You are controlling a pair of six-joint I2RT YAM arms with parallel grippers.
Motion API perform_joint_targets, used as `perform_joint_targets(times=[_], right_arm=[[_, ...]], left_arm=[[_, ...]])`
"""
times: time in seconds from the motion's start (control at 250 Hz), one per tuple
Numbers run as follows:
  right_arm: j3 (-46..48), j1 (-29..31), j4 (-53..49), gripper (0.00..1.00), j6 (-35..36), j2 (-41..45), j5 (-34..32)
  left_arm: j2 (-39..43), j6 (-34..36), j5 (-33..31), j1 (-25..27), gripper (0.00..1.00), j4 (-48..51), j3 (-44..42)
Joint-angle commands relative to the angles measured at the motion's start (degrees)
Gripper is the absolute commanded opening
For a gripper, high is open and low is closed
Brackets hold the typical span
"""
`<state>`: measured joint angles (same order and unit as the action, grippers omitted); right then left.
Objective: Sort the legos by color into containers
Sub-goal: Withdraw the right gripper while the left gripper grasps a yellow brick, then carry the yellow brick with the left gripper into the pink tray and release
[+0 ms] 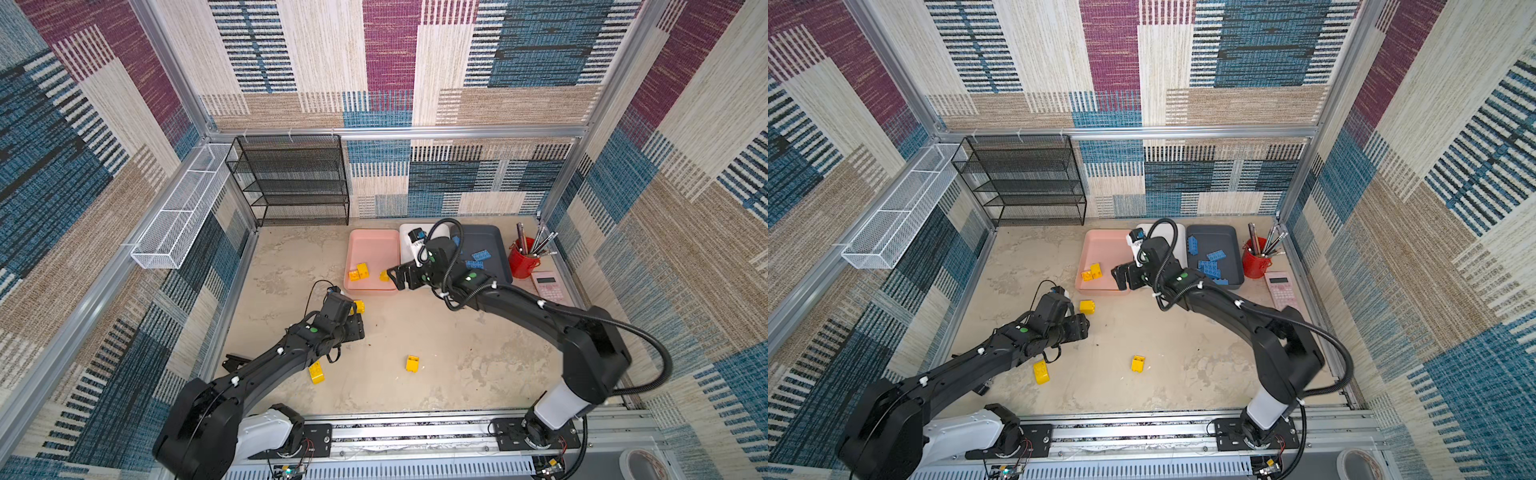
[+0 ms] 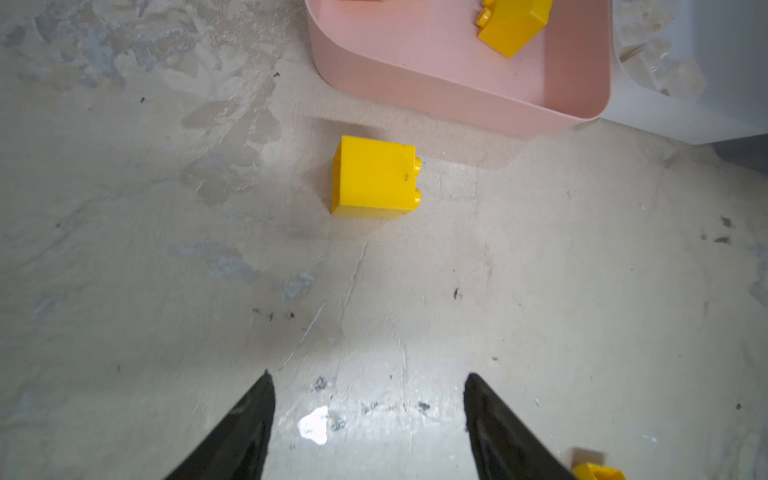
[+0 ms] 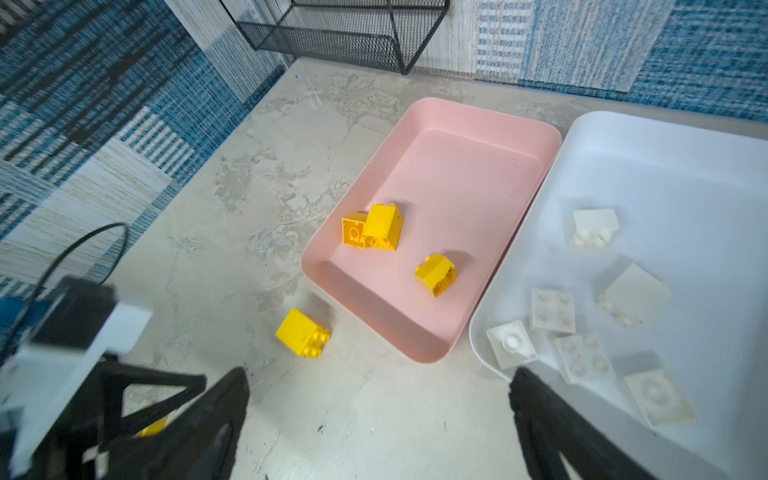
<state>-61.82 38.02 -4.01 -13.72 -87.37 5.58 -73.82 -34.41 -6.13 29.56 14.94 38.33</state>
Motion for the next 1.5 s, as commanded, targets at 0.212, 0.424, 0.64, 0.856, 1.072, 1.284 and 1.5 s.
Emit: perform_joint_targets(times=[0.212,0.424,0.64,0.856,1.072,1.284,1.5], right_arm=[[23.74,0.07,14.32,0.99,-5.77,21.37,0.19],[27.74,0.07,12.49,0.99,-5.4,27.1,-0.91],[29.67,0.12,11.75,0.99,-5.2,30.13,-1.77],[30.8,0.11,11.3,0.99,-5.52,29.69,-0.21],[33.58,0.15,12.14,0.99,-7.29,29.01,0.51],[34.44,0.19,10.53,0.99,-7.29,29.1,0.55],[36.52,0.21,9.05,0.99,-7.38,30.17,1.19]], left_arm=[[-20.37,7.5,-2.03,-2.05,0.65,0.47,14.27],[-26.92,8.02,-3.26,-3.08,0.55,1.53,19.77],[-27.68,8.49,-2.93,-3.27,0.32,3.48,23.05],[-23.8,8.91,-0.27,-3.24,0.3,6.67,28.09],[-29.83,11.62,0.13,-3.29,0.3,11.47,40.85],[-41.33,13.02,0.15,-3.84,0.31,16.65,55.26],[-48.48,14.11,0.14,-4.64,0.38,19.11,64.23]])
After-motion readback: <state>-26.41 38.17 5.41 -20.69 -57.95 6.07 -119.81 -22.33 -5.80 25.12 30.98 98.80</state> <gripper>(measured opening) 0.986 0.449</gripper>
